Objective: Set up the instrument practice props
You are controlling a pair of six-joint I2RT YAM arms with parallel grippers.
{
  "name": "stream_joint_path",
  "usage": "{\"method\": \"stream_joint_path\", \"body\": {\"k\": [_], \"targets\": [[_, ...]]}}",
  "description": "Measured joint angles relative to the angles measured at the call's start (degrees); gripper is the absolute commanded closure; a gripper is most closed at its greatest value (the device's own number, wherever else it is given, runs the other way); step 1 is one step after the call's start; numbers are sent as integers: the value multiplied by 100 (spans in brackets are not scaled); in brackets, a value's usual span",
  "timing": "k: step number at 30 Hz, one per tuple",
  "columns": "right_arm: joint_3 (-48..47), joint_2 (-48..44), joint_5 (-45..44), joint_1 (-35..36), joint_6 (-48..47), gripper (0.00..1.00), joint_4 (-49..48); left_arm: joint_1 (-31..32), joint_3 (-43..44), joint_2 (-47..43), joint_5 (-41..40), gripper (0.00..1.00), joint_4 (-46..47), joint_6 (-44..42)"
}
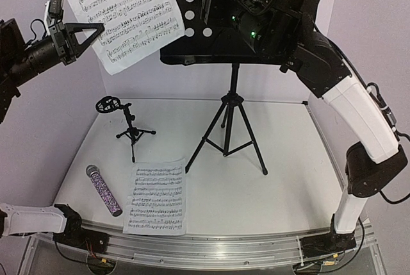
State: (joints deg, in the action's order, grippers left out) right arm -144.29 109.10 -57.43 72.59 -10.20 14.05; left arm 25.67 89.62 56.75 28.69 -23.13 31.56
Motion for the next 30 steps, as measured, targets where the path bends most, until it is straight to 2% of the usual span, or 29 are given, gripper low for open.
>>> {"method": "stream_joint_path", "body": {"k": [7,10,14,17,30], "targets": [[1196,-620,-298,-8,143,38,-3,-40,-4,-51,280,100,59,-58],[1643,-845,-174,-121,616,43,360,-40,66,166,486,100,64,-273],[1755,-973,533,-557,1718,46,1224,-40,213,550,577,100,61,-662],[1768,-1015,948,-824,2180,52,1553,-40,224,712,581,100,56,-960],[2019,-1040,1596,-1158,2889,69,1851,-40,742,793,566,100,63,-1902]]}}
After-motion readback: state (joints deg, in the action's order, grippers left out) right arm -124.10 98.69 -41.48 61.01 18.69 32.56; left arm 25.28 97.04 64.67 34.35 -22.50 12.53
